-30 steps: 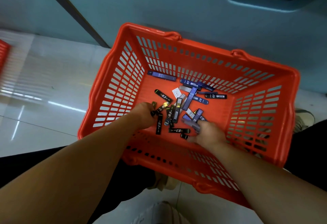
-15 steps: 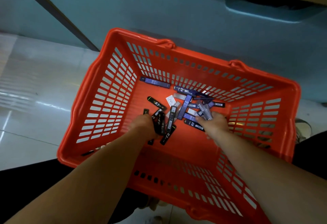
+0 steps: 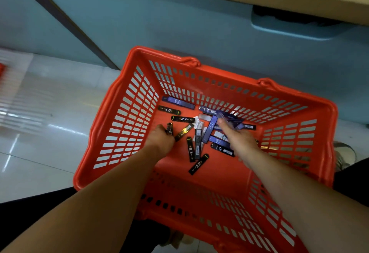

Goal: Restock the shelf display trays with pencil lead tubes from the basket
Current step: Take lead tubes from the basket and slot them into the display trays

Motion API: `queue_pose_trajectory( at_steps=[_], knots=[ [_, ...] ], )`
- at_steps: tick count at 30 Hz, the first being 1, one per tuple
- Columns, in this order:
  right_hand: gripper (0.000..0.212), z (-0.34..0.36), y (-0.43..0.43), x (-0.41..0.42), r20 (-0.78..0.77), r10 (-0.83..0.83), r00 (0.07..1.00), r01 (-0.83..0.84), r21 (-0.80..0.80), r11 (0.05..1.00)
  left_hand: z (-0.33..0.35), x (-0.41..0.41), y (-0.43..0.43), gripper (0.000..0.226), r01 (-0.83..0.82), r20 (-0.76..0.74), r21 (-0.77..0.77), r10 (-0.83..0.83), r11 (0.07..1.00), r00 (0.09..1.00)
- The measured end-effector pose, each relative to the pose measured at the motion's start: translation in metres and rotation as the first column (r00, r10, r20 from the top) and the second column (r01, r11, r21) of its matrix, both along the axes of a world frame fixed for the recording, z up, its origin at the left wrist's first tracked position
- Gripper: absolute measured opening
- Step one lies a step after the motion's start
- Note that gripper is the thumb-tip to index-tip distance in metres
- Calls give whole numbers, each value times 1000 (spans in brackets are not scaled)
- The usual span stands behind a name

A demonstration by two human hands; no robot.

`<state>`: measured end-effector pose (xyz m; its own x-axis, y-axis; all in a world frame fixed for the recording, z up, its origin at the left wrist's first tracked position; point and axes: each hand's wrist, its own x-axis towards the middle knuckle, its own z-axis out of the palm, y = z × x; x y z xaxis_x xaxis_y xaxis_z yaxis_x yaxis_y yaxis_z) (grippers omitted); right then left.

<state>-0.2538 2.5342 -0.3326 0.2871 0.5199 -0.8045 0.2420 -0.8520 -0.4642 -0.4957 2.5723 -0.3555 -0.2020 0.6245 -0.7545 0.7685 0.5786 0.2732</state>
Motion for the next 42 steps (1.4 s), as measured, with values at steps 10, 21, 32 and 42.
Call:
queue_pose_trajectory(
  at_steps=[10,21,32,42],
  knots=[
    [26,-7,1,16,-269,-142,953,116,-111,987,-13,8,0,59,21,55,-20,-20,1000,998],
    [34,3,3,18,-522,-293,801,187,-247,951,-6,27,-4,53,385,-6,76,-385,920,923],
    [87,-16,2,14,159,317,935,-330,62,942,2,32,-9,19,165,176,-90,-147,982,973],
    [69,-24,2,19,278,352,894,-371,17,929,-3,55,-21,31,-173,346,-132,209,976,915]
  ],
)
